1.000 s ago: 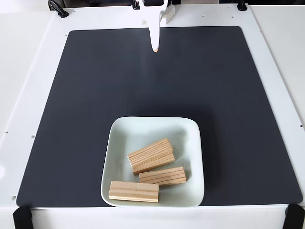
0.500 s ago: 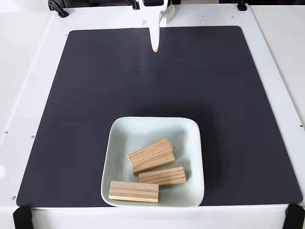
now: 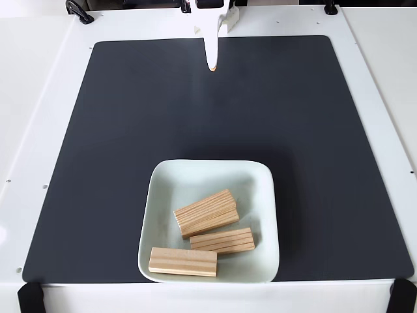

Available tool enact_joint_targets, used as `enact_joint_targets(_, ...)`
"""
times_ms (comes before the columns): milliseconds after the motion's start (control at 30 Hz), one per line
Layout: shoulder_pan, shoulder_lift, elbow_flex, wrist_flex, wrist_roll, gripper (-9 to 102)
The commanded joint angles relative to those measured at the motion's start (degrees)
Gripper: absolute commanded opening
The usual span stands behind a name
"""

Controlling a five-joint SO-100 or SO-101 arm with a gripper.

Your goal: Pick up the wooden block and place them on the plate.

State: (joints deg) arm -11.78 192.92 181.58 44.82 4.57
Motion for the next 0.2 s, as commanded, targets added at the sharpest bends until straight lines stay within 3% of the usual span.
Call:
enact_joint_targets(0, 0.0, 0.1, -0.4, -0.4, 0.0, 0)
enact_joint_targets(167, 0.0, 0.1, -0.4, -0.4, 0.0, 0)
